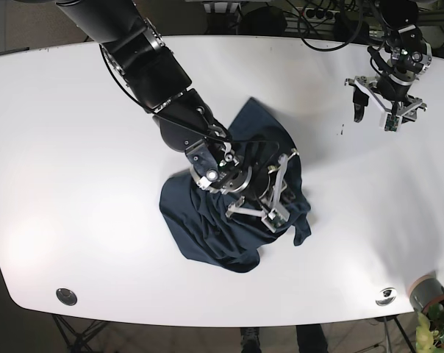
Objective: Fold the T-shirt properly
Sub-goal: 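Lower the right gripper into the teal shirt and grasp the fabric, then lift the teal shirt high with the right gripper and reach the left gripper toward it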
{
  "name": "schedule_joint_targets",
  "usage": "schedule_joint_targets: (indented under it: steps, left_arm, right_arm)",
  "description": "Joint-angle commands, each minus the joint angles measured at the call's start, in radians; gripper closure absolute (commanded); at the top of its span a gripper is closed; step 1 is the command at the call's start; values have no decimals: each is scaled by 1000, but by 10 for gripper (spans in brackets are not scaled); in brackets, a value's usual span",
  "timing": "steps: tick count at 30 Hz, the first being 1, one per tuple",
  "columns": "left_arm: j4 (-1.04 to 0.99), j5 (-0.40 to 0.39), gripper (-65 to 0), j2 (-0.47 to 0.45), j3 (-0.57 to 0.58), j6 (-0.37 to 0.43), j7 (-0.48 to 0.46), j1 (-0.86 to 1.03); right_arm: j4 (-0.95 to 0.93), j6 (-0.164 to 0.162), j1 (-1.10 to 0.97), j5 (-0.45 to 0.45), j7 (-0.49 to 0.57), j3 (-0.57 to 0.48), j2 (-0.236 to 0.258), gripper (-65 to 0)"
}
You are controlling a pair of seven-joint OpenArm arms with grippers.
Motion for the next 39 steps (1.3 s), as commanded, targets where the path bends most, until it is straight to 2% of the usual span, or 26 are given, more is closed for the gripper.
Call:
schedule_joint_targets:
  steps: [1,4,8,13,19,24,28,34,39]
  left_arm:
    - [41,-25,-393,-19,-8,2,-16,0]
    - [78,-25,-393,-13,-7,2,-16,0]
    - [113,-28,-393,-12,4,2,-16,-4]
    - [156,-28,-393,-12,51,2,-16,-32]
    - [164,-28,-392,-10,71,2,-16,-47]
    - [162,-20,-392,24,91,4,-16,-61]
    - [162,-23,-392,54,99,4,-16,-67]
    - [162,-19,-392,61,205,8,-16,-110]
    - [154,-16,-392,82,283,33,-16,-158]
  right_arm:
    - [121,5,26,9,-25,52,20,-24]
    - [214,7,48,10,-67,104,48,-24]
    - [245,44,91,24,-76,116,119,-24]
    - [270,54,160,192,-57,170,240,-24]
    - [263,54,289,396,-59,248,356,-24]
    - [265,54,418,475,-59,262,458,-24]
    - [262,54,523,534,-59,262,508,-24]
    - [219,54,709,569,-85,259,557,-24]
    - [159,54,835,569,-97,258,573,-24]
